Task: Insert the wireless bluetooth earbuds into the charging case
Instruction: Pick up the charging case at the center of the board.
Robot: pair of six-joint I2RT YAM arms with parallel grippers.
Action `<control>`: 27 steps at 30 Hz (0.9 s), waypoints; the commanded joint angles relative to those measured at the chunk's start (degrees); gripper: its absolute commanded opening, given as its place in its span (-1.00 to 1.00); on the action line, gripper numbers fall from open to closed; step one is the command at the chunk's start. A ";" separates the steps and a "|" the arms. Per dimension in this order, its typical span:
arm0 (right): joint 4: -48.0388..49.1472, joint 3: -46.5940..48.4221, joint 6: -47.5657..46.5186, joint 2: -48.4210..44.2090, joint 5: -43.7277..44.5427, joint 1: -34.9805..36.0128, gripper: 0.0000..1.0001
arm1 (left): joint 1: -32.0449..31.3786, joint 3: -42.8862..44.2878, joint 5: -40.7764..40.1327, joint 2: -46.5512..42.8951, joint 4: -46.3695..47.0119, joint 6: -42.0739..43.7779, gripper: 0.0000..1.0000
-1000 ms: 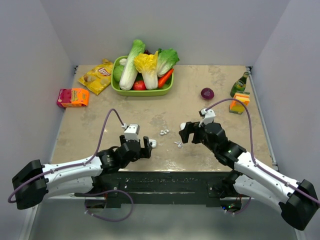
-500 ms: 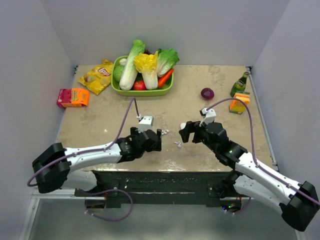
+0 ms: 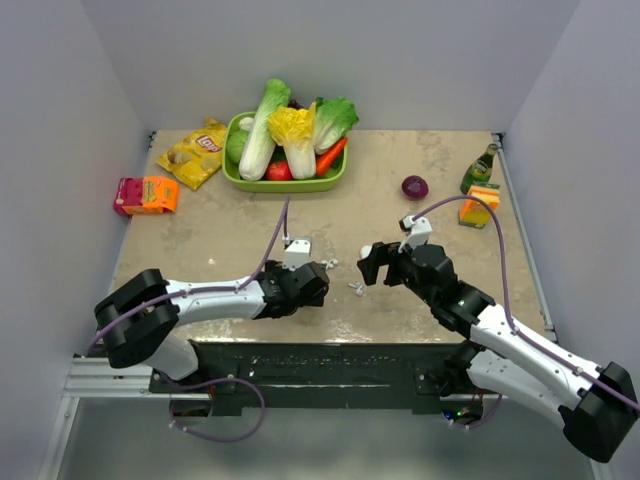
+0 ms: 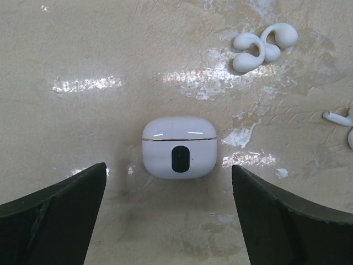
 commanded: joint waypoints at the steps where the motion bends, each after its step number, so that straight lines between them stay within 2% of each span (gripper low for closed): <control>1: 1.48 2.19 -0.07 -0.02 -1.43 0.09 0.91 | 0.04 0.07 1.26 0.79 3.29 -0.48 0.96; 5: 1.13 2.45 -0.16 -0.20 -1.25 0.01 0.91 | 0.66 0.06 2.40 2.28 4.18 -0.83 0.89; 16: 0.96 2.36 -0.07 -0.20 -1.08 0.01 0.91 | 2.42 0.33 4.25 5.36 3.57 -1.88 0.52; 27: 1.13 2.01 0.10 -0.29 -0.90 0.01 0.91 | 2.50 0.50 4.69 7.82 3.92 -2.41 0.45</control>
